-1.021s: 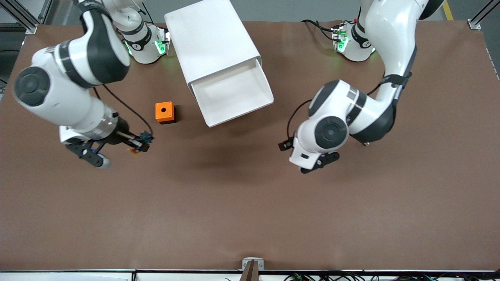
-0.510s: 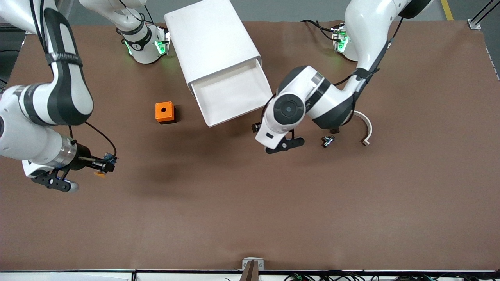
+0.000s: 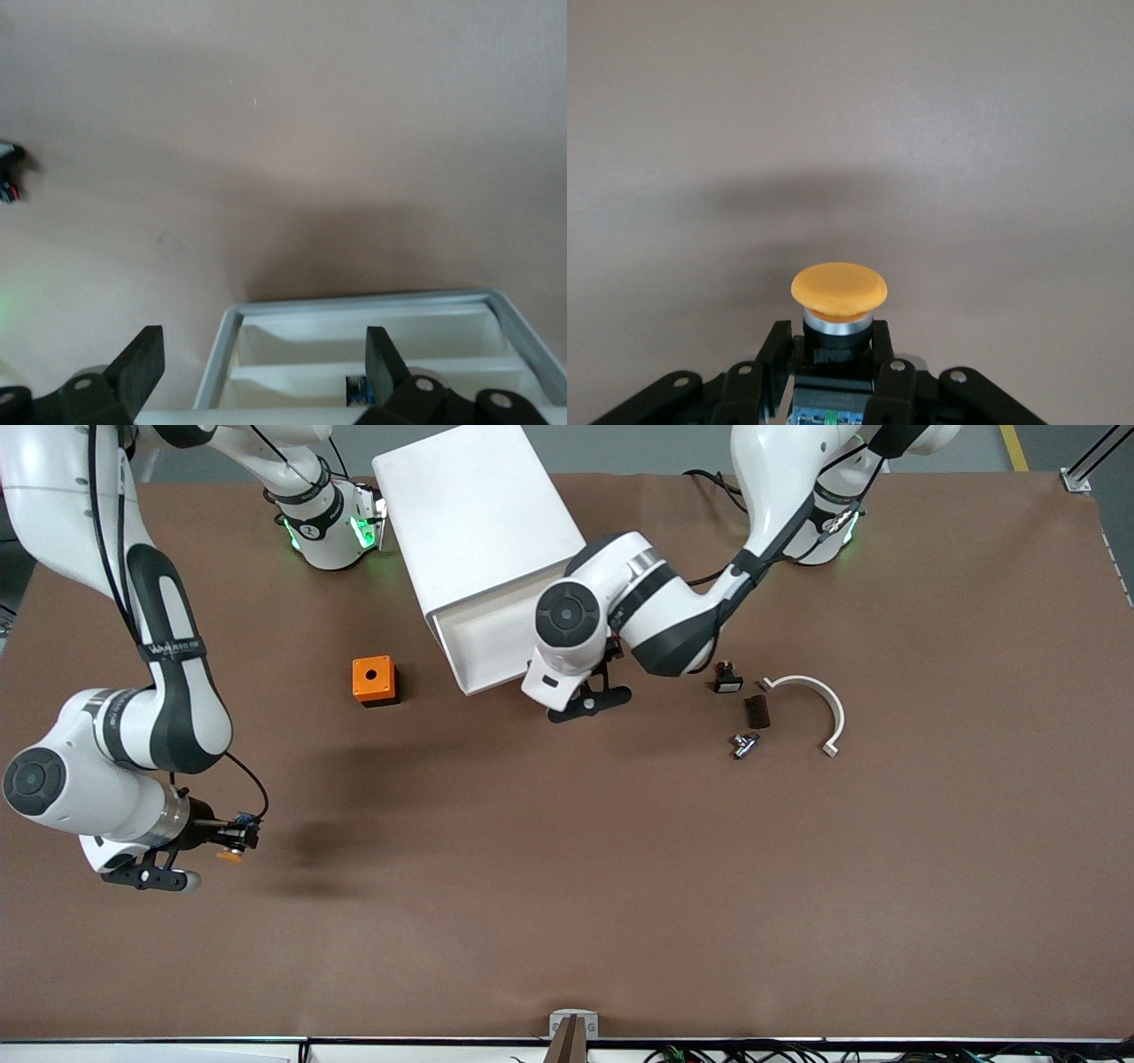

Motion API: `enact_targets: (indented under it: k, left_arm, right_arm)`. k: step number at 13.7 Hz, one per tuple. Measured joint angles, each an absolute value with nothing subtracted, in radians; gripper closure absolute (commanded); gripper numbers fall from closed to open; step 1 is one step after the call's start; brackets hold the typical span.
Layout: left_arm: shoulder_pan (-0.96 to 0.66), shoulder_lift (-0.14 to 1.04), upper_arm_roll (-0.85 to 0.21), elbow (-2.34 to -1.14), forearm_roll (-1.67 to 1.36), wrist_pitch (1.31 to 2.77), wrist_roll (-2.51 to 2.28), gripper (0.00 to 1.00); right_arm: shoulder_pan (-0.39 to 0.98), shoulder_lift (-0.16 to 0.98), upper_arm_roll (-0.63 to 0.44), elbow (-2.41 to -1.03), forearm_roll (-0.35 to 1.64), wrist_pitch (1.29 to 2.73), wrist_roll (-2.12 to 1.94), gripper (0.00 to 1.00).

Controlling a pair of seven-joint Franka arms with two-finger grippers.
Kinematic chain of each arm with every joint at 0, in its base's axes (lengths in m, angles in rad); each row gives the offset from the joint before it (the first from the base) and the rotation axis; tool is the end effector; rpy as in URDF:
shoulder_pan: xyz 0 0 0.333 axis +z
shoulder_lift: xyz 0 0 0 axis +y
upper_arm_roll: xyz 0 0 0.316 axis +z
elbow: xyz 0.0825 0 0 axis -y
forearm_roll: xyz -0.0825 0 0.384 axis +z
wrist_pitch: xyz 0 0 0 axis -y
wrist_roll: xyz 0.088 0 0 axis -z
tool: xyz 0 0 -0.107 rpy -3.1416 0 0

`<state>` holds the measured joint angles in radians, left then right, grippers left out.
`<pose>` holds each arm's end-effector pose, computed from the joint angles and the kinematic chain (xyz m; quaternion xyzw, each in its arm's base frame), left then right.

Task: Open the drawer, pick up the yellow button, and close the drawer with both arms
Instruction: 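Push the drawer closed with the left gripper while the right gripper carries button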

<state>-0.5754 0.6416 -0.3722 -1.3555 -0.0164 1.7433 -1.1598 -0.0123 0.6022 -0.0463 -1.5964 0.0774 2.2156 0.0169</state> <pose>0.4468 -0.5350 0.3508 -0.9787 -0.1287 0.1567 0.0321 0.6953 -0.0339 0.2828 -0.9982 0.0565 -0.0093 0.0179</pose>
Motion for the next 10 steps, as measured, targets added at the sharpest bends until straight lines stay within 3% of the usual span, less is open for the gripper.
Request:
enact_targets:
  k: [8,10]
  left_arm:
    - [-0.708,0.641,-0.376,-1.374,-0.016,1.744,-1.291,0.00]
    - [-0.728,0.641,-0.376,-1.374,-0.016,1.744,-1.313,0.00]
  right_arm:
    - [-0.039,0.704,-0.043,-1.595,0.076,2.335,-0.034,0.94]
    - [-0.039,0.722,-0.042,-1.595,0.076,2.349,-0.034,0.83]
